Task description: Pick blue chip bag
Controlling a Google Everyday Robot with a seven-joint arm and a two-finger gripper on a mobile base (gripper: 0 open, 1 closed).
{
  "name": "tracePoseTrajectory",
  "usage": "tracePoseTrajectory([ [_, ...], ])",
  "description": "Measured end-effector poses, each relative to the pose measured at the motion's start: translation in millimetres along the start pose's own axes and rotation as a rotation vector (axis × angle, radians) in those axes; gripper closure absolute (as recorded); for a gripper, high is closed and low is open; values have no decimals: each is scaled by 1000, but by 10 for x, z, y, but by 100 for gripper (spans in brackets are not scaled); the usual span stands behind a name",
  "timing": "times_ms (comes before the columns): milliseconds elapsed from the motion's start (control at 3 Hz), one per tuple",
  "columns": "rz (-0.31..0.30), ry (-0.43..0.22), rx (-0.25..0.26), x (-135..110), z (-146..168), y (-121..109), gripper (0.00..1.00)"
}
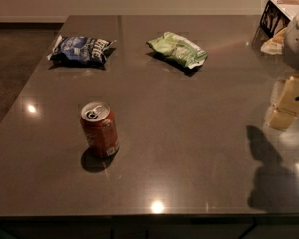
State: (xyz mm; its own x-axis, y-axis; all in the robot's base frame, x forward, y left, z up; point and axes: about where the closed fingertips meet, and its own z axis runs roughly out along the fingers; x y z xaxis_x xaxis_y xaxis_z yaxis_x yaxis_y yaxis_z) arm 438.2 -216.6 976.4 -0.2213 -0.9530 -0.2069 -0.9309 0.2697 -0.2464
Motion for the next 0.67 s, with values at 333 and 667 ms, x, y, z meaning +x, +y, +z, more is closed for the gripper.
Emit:
tracePoseTrajectory([
  [333,0,0,0,0,0,0,0],
  [667,-8,-27,4,-161,30,-133,0],
])
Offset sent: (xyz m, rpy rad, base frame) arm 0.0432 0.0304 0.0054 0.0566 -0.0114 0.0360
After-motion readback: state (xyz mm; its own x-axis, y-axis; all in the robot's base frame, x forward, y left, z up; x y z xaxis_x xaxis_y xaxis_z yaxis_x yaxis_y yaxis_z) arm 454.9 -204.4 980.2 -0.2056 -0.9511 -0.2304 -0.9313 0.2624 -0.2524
